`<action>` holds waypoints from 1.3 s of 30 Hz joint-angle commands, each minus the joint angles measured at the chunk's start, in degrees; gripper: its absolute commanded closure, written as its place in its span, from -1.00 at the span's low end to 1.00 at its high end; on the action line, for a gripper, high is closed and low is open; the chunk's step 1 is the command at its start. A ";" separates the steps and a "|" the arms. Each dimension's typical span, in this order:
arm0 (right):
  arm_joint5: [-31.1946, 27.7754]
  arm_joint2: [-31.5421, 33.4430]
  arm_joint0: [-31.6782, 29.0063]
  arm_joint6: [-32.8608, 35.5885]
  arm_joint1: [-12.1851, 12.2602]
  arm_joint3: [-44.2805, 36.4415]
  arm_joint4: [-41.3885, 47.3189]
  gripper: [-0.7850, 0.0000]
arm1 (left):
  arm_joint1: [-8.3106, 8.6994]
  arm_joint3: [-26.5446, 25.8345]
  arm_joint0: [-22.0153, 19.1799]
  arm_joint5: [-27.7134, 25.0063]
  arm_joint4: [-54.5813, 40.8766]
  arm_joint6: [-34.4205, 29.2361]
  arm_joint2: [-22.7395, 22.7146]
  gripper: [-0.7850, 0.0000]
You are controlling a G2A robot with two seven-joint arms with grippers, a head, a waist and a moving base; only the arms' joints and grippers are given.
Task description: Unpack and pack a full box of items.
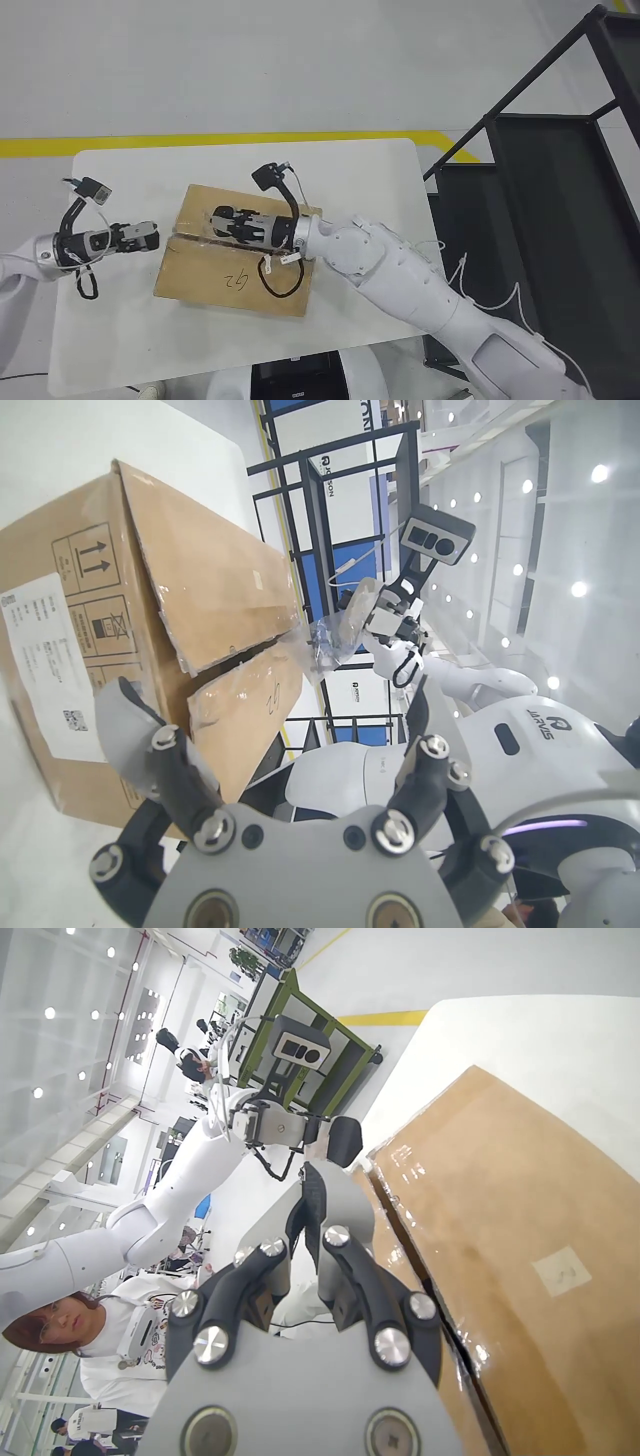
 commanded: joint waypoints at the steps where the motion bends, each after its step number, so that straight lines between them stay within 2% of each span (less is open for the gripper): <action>1: 0.35 0.17 0.30 0.18 -0.18 0.38 0.15 1.00 | -0.04 -0.32 -0.09 1.08 1.82 0.47 0.39 -1.00; 10: 0.38 2.35 -1.67 1.55 0.11 -1.58 -0.74 1.00 | -0.69 -0.36 -0.69 1.55 5.74 5.10 2.02 -1.00; 17: 0.23 4.17 -3.30 2.09 0.45 -3.58 -1.80 1.00 | -2.03 1.54 -3.06 1.47 6.91 7.39 6.57 -1.00; 26: 0.55 6.47 -5.46 2.78 0.96 -6.02 -4.04 1.00 | -3.77 5.31 -6.55 -0.13 2.51 4.67 10.83 -1.00; 39: 0.47 9.54 -8.79 3.86 1.70 -8.10 -6.01 1.00 | -5.61 4.27 -9.11 0.13 2.07 2.48 15.52 -1.00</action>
